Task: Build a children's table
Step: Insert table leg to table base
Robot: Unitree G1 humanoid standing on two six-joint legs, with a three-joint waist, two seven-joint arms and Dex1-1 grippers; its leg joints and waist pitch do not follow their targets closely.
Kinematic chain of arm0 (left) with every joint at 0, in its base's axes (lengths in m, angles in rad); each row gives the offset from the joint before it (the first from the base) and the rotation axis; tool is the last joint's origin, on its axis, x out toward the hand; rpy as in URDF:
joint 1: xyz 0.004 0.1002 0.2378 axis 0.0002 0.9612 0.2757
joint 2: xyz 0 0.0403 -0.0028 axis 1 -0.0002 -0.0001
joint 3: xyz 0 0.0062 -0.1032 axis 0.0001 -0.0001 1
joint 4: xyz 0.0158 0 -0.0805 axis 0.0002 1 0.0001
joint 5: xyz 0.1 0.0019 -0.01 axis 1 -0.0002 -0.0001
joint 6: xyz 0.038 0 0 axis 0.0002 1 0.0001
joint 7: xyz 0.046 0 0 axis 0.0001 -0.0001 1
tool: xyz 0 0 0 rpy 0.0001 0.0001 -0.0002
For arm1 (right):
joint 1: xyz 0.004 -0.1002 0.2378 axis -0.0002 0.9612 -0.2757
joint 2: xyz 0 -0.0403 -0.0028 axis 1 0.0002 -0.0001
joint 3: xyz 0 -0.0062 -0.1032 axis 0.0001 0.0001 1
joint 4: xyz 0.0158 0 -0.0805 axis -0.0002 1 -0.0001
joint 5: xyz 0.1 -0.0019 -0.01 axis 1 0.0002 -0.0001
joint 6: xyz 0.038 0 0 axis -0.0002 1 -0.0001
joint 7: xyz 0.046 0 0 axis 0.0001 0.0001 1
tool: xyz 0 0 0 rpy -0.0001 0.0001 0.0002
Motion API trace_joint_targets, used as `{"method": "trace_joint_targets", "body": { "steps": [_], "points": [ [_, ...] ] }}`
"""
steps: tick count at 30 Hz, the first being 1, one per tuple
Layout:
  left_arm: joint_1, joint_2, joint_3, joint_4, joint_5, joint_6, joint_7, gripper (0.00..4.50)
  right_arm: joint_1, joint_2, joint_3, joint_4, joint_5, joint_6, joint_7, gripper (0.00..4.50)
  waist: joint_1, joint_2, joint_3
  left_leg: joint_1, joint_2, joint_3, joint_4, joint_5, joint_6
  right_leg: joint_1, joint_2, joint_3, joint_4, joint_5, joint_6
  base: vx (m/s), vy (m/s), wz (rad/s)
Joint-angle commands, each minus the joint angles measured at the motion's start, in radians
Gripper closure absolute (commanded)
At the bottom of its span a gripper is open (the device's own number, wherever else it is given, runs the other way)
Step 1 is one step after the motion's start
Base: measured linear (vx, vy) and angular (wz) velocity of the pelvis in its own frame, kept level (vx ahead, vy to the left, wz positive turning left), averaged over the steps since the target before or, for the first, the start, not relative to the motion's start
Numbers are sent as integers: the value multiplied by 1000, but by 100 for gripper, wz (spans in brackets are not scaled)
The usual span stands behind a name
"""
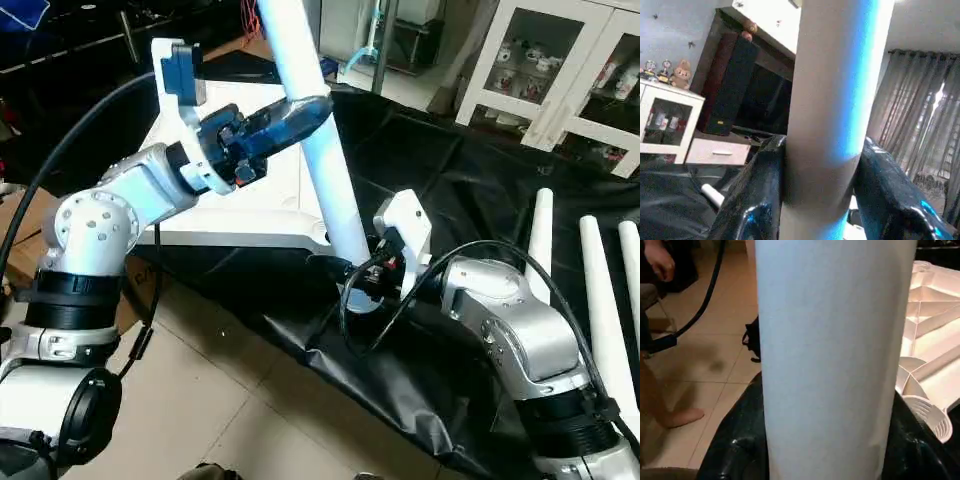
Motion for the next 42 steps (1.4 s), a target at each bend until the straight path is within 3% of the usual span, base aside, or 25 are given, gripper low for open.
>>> {"method": "trace_joint_targets", "body": {
  "steps": [1, 2, 5, 10, 25, 42],
  "points": [
    [-33, -1, 23, 10, 6, -12, 19, 277, -13, -2, -20, -17, 3, 3, 16, 258, 1, 3, -82, 48, 40, -24, -86, -134, 12, 42, -29, 11, -51, -24, -274, 0, 0, 0],
    [-37, -3, 24, 7, 10, -14, 20, 277, -16, -2, -23, -17, 6, 9, 17, 258, 1, 2, -82, 48, 41, -24, -85, -132, 13, 42, -29, 11, -50, -19, -275, 0, 0, 0],
    [-40, -4, 22, 3, 14, -18, 21, 277, -19, -4, -23, -17, 9, 13, 20, 189, 1, 1, -82, 48, 40, -24, -85, -130, 17, 43, -30, 11, -50, -21, -277, 0, 0, 0],
    [-34, 6, -3, -13, 29, -19, 1, 278, -34, -8, -16, -14, -13, 16, 18, 150, 1, 1, -82, 48, 41, -24, -85, -125, 18, 41, -29, 11, -51, -25, -274, 0, 0, 0],
    [-38, 38, -92, -33, 134, -75, -58, 279, -81, -51, 11, -11, -40, 67, 63, 148, 3, 2, -81, 49, 42, -24, -85, -121, 15, 42, -31, 12, -50, -25, -272, 0, 0, 0],
    [-33, 37, -137, -87, 157, -89, -107, 279, -109, -39, 26, 12, -50, 164, 49, 148, 2, 2, -82, 49, 42, -25, -85, -132, 7, 42, -32, 12, -50, -34, -277, 0, 0, 0]
  ]
}}
